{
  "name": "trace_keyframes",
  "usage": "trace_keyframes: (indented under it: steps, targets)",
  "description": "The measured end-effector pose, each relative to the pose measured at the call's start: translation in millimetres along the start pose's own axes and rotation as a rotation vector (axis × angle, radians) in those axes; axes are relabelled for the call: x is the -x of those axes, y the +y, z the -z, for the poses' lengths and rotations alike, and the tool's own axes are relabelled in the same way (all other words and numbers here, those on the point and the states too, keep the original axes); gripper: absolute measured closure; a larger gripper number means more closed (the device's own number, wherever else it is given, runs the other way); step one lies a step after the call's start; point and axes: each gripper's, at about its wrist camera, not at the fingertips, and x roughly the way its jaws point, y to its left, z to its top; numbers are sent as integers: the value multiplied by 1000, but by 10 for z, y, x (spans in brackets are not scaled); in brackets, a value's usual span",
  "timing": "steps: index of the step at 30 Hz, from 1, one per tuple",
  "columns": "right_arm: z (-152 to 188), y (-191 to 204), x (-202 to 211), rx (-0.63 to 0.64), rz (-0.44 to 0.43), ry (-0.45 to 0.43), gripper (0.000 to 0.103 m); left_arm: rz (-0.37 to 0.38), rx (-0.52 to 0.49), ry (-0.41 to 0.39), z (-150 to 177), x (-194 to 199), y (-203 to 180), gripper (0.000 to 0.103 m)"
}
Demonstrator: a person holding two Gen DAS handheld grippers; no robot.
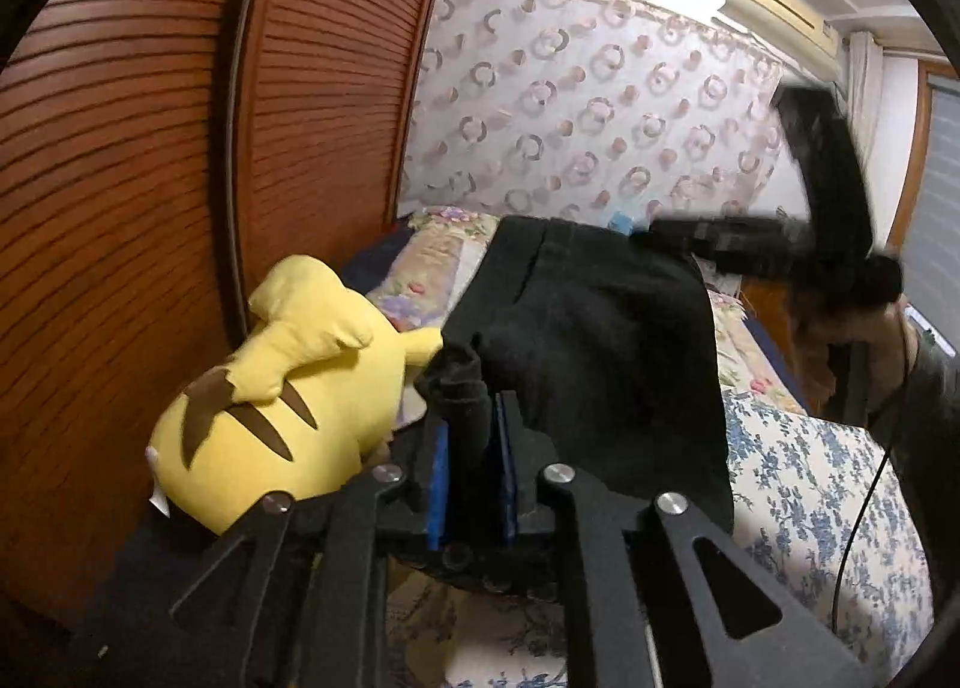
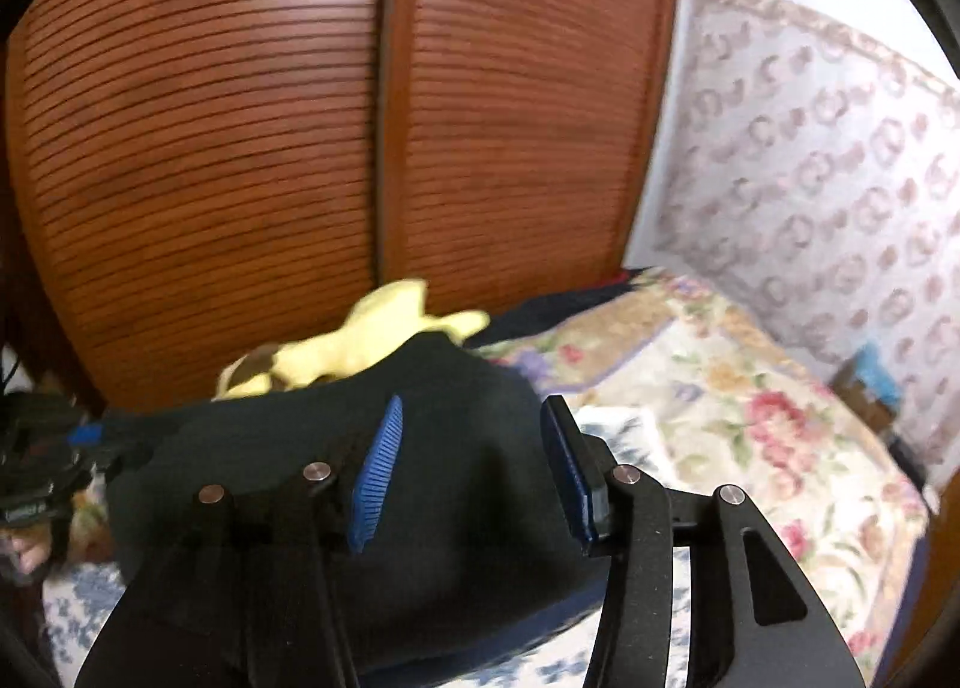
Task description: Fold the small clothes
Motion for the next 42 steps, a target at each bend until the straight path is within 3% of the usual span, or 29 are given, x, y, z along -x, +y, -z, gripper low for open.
trace_keyframes:
  steps: [2, 5, 7, 9, 18, 32, 42]
  targets:
    - [108, 15, -177, -32, 9, 36, 54, -8, -15, -23, -35, 108, -22, 68]
    - [328, -56, -401, -66, 30, 77, 54, -7, -45, -45, -59, 221, -55, 55]
    - [415, -116, -382, -102, 36, 57, 54, -12, -67, -58, -60, 279, -88, 48]
    - [467, -157, -175, -151, 37, 27, 54, -8, -90, -71, -56, 353, -152, 48]
    - [806, 37, 949, -210, 192, -68, 54, 49, -190, -100, 12, 582, -640, 47]
    - [1835, 337, 2422, -383, 462, -145, 29, 192, -290, -86, 230, 825, -1509, 47]
    - [2300, 550, 3192, -503, 640, -221, 28, 209, -336, -87, 307, 1010, -1931, 47]
